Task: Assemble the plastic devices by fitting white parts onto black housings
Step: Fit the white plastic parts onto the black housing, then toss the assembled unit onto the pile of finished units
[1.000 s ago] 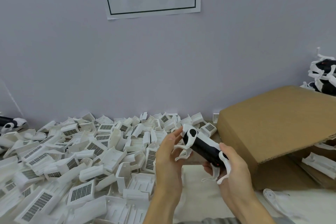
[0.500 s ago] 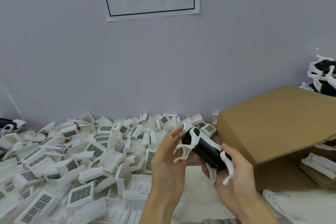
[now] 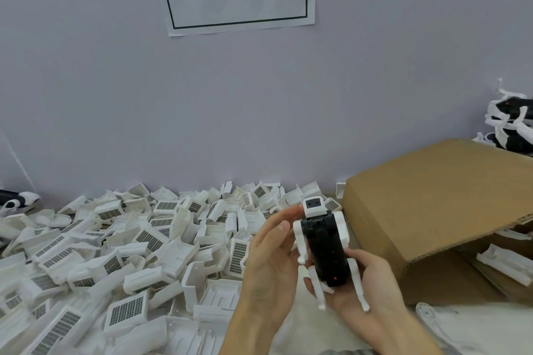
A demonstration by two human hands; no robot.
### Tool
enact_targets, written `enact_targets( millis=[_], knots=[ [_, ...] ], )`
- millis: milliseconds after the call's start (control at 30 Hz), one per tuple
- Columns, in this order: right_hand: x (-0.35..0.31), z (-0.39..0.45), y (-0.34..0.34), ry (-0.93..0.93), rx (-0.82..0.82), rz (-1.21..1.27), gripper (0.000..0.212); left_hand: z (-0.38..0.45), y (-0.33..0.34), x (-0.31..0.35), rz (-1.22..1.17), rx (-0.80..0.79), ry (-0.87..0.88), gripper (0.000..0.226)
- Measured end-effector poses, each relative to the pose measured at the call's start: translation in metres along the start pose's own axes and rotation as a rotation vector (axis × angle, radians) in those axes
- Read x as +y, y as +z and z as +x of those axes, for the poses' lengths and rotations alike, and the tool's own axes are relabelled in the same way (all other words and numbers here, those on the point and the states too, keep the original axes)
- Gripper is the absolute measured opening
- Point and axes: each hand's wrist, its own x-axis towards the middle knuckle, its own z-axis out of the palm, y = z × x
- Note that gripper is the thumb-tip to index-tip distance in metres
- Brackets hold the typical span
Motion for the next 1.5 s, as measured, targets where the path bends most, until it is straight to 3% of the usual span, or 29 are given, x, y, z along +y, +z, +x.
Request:
enact_targets(
  millis=[167,267,367,500,700,900,967,1067,1267,1400,1500],
  knots=[
    [0.001,0.004,-0.002,0.011,-0.088,0.016,0.034,0.002,0.002,-0.004,0.040,0.002,-0.026,0.052],
    [0.002,0.004,-0.001,0.002,-0.178,-0.022,0.042,0.005,0.002,-0.012,0.145,0.077,-0.023,0.046],
    [0.008,0.003,0.000,0.000,-0.202,-0.201,0.039,0.007,-0.003,-0.017,0.244,0.221,-0.005,0.045],
    [0.011,0.004,0.003,-0.076,-0.085,-0.543,0.027,0.008,-0.010,-0.017,0.323,0.348,0.030,0.038],
    [-0.003,-0.008,-0.002,-0.014,-0.116,-0.824,0.015,0.007,-0.007,-0.014,0.492,0.296,0.045,0.048],
    [-0.010,-0.021,0.000,-0.001,-0.091,-0.817,0.017,0.005,-0.006,-0.014,0.529,0.195,-0.011,0.036],
    [-0.013,-0.028,0.002,-0.011,-0.072,-0.805,0.020,0.006,-0.004,-0.012,0.423,0.198,-0.039,0.024],
    [-0.022,-0.039,0.005,-0.052,-0.046,-0.724,0.024,0.007,-0.003,-0.010,0.310,0.196,-0.107,0.023],
    [-0.061,-0.061,0.014,-0.086,-0.110,-0.689,0.027,-0.003,-0.002,-0.029,0.812,0.112,-0.067,0.029],
    [-0.137,-0.068,0.034,-0.201,-0.088,-0.464,0.021,-0.003,-0.002,-0.033,0.850,0.166,-0.040,0.033],
    [-0.232,-0.068,0.058,-0.484,0.046,-0.326,0.026,-0.001,-0.002,-0.033,0.858,0.176,-0.042,0.033]
  ],
)
